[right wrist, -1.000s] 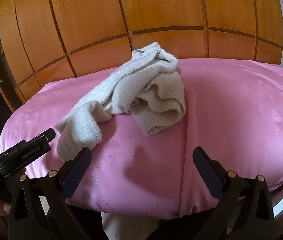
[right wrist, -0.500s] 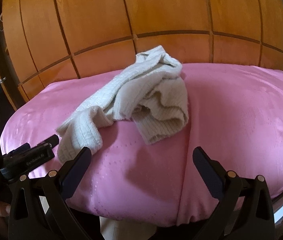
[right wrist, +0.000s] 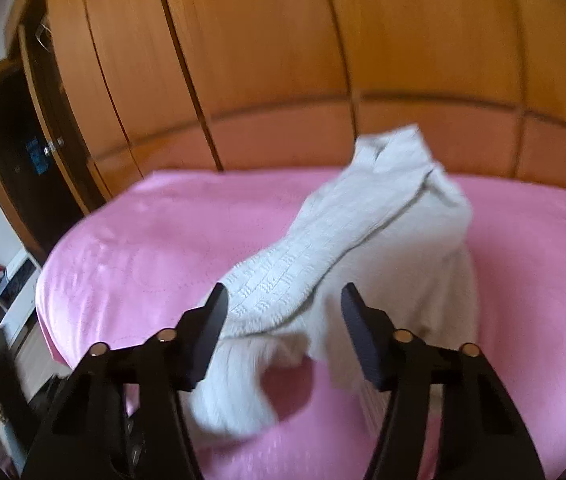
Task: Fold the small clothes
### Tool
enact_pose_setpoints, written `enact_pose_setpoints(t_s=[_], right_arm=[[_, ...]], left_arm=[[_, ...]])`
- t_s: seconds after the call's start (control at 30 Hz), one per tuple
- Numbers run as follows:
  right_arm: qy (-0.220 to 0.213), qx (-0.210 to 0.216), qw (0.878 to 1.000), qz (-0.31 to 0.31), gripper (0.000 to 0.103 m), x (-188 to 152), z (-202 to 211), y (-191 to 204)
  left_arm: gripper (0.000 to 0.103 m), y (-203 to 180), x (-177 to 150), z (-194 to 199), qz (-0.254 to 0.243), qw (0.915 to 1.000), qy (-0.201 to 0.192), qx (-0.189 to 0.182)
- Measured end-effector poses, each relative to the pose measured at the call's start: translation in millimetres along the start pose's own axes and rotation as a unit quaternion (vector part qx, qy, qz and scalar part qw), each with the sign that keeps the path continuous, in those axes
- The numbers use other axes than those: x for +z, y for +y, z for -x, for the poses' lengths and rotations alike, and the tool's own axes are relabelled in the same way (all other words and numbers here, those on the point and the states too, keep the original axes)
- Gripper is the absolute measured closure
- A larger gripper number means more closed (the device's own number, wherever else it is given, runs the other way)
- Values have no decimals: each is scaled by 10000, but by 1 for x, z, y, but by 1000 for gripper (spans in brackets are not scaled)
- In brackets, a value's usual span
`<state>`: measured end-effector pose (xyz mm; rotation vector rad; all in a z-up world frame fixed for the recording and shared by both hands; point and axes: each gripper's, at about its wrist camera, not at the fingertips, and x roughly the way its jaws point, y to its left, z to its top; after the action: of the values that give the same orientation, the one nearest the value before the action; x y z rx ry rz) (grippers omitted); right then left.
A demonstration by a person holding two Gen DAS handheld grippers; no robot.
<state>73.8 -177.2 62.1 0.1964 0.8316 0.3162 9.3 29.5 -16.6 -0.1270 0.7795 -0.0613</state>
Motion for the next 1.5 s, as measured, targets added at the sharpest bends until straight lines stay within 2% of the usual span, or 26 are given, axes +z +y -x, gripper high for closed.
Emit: enact_pose_setpoints(t_s=[0.07,0.1,0.13,0.2,0.27,0.3,0.37,0.4,0.47,0.53,0.6,0.63,0.7,0.77,0.9,0.97,1.07,1.17,1.23,1.3,1.33,1.37,1.4,1.43,1.47,1.5], right_arm=[[543,127,9982,-207,53,9,-34,-6],[1020,46,9943,-305,55,10,-59,-10],[1342,-23,9901,-415,63,10,-76,-13],[1693,69,9831,-698,64,10,-103,-19],[1794,-149,9816,-645,68,11,-121,-17],[1761,-86,9817,-724,70,14,-130,-16],[1591,107,9844,-750,97,22,-137,-15],[1513,89,9857,-743,97,27,-135,-14],[1202,393,9887,-801,97,36,-117,-13],[747,492,9941,-620,97,52,-84,-13],[298,560,9964,-570,97,68,-48,-24],[97,527,9968,-591,97,76,-32,-34],[-280,335,9966,-693,97,91,-3,-61],[-548,-16,9953,-801,97,102,20,-92],[-804,-1173,9845,-1026,98,118,43,-169],[-846,-1881,9727,-1063,98,124,48,-207],[-758,-2756,9499,-1267,98,131,44,-266],[-622,-3370,9278,-1473,97,139,35,-315],[-496,-3406,9226,-1743,97,136,34,-345],[-335,-3259,9266,-1848,88,132,31,-362],[-253,-3140,9299,-1900,78,131,25,-362],[-210,-3043,9324,-1939,72,130,20,-357],[-208,-2917,9375,-1888,67,127,20,-349],[-214,-2760,9439,-1798,44,124,20,-342],[-205,-2551,9517,-1695,24,119,22,-335],[-182,-2443,9567,-1569,24,113,19,-328]], left_arm=[[3,-2,-2,3,-72,9997,-37,-233],[3,-3,-3,4,-129,9991,-52,-397],[3,-5,-4,6,-196,9983,-73,-536],[4,-10,-6,8,-327,9964,-106,-770],[4,-16,-7,7,-429,9943,-97,-976],[5,-21,-7,5,-504,9929,-64,-1075],[10,-31,-9,0,-682,9910,-19,-1149],[18,-39,-10,-3,-859,9900,12,-1115],[25,-49,-11,-10,-1069,9882,80,-1097],[31,-56,-10,-20,-1151,9879,143,-1030],[50,-60,-11,-29,-1185,9867,284,-1075],[56,-61,-11,-32,-1201,9862,323,-1090],[74,-61,-10,-36,-1198,9858,361,-1119],[84,-57,-6,-36,-1124,9856,381,-1204],[90,-31,20,-29,-762,9887,271,-1259],[91,-13,38,-25,-478,9912,163,-1227],[91,29,77,-25,32,9954,-58,-958],[91,68,121,-32,350,9983,-378,-271],[91,98,154,-42,783,9953,-509,247],[85,119,180,-49,1116,9896,-614,675],[82,126,188,-50,1211,9864,-686,875],[78,130,194,-49,1272,9833,-787,1032],[62,134,200,-47,1335,9806,-884,1134],[46,136,203,-46,1405,9792,-917,1143],[19,138,205,-43,1536,9759,-999,1186],[18,141,208,-45,1614,9736,-1107,1179]])
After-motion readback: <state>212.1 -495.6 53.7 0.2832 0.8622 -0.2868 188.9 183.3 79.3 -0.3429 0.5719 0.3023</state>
